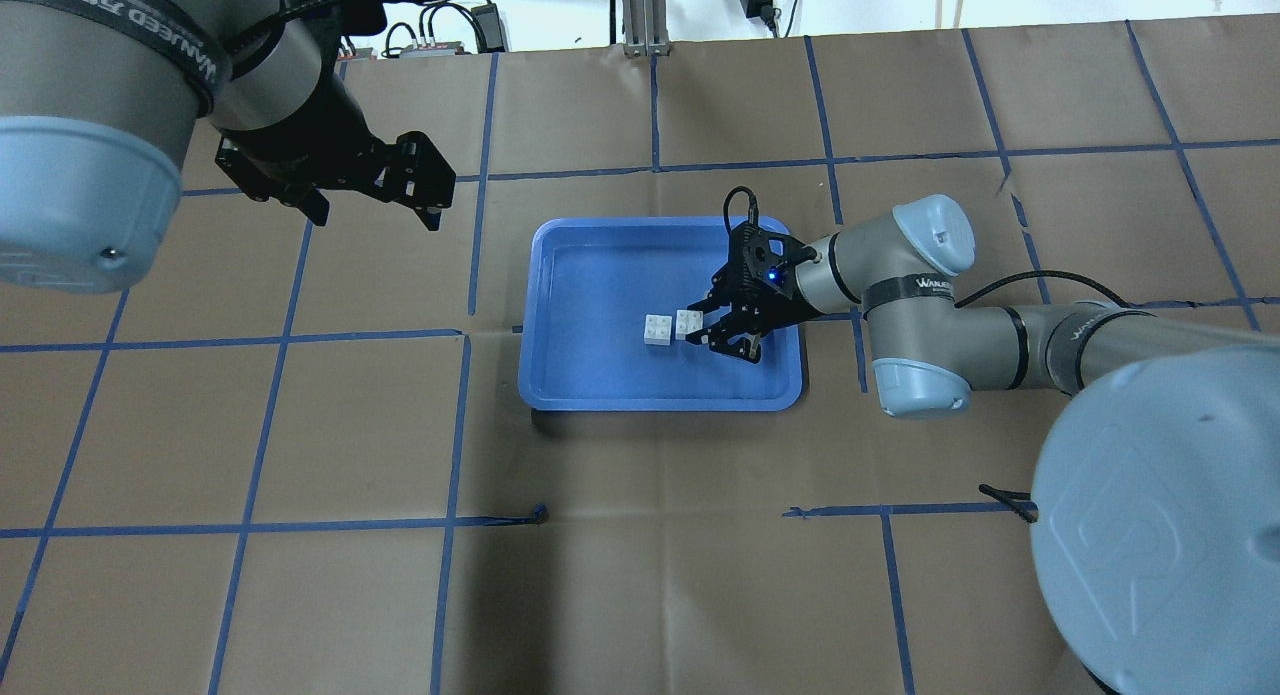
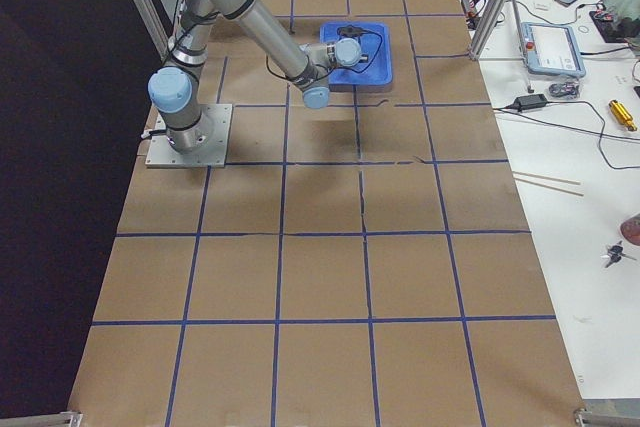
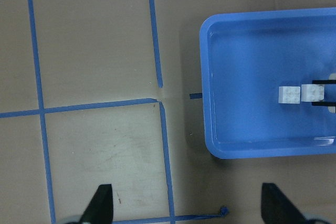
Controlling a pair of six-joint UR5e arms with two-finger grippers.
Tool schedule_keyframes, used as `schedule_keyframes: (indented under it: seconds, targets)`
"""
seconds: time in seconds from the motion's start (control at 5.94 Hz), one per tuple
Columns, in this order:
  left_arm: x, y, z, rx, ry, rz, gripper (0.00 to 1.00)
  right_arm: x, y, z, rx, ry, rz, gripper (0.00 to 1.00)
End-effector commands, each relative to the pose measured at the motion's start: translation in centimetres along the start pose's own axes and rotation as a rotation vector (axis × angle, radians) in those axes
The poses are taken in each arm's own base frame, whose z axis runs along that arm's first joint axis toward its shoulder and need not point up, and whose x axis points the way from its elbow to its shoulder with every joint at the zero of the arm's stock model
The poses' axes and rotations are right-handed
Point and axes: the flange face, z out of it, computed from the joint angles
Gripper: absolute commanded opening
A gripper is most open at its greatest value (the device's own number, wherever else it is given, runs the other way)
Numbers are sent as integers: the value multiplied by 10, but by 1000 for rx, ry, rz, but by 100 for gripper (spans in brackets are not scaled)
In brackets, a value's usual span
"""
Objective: Assemble white blocks and place on blue tray
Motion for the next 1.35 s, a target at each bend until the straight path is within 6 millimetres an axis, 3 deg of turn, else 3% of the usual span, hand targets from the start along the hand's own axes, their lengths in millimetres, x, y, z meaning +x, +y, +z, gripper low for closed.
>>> schedule_keyframes:
  seconds: [0.0,0.17,0.84,1.01,1.18]
  targets:
    - [-1,0,0,0,0,-1,99,0,1,0,-6,-1,2,10]
    - [0,0,-1,1,0,0,99,-3,4,11,-3,-21,8,10]
    - [-1,0,-1,1,0,-1,99,-3,3,11,2,-23,10,10]
    - [-1,0,-1,1,0,-1,99,-3,2,11,8,-23,10,19]
    - [-1,0,0,0,0,-1,99,-3,2,12,12,-23,24,65]
